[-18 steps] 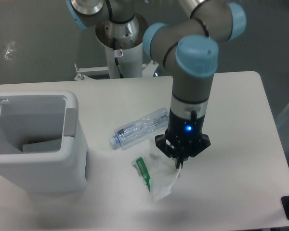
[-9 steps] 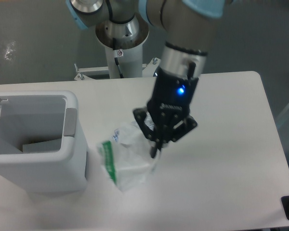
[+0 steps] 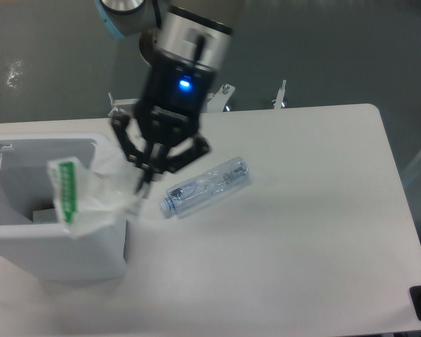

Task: Place the trash in the trash can
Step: 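Carry the plastic bag over the white bin and lower it in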

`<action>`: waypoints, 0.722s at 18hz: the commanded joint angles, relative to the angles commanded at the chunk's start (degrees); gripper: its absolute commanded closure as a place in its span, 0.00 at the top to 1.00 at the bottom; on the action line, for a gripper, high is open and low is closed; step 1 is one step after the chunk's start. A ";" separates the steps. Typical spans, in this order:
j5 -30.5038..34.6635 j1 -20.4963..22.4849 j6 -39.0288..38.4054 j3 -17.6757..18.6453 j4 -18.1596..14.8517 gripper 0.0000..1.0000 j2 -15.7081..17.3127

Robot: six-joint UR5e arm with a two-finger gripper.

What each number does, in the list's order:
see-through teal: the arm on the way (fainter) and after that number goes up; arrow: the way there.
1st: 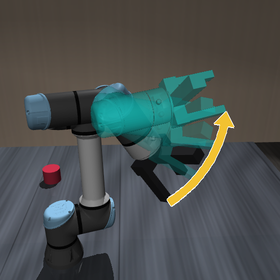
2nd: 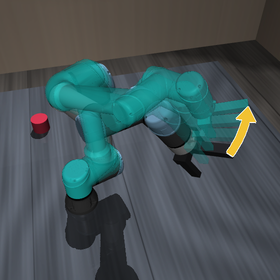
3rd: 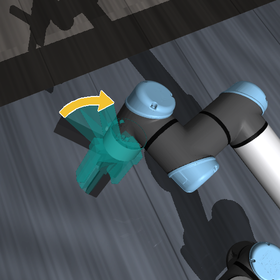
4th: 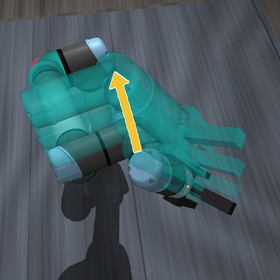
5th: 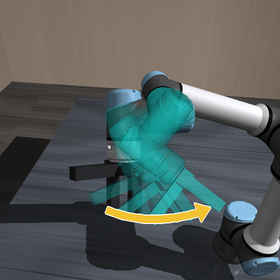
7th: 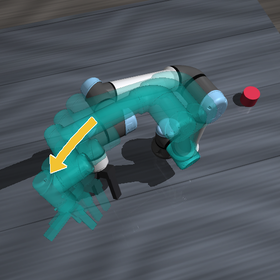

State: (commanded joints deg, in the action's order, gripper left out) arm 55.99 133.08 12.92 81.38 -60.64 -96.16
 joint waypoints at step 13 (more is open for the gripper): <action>5.18 -7.22 6.76 7.30 -0.09 0.44 1.32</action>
State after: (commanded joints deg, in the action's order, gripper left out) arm 61.17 125.86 19.68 88.68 -60.73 -94.83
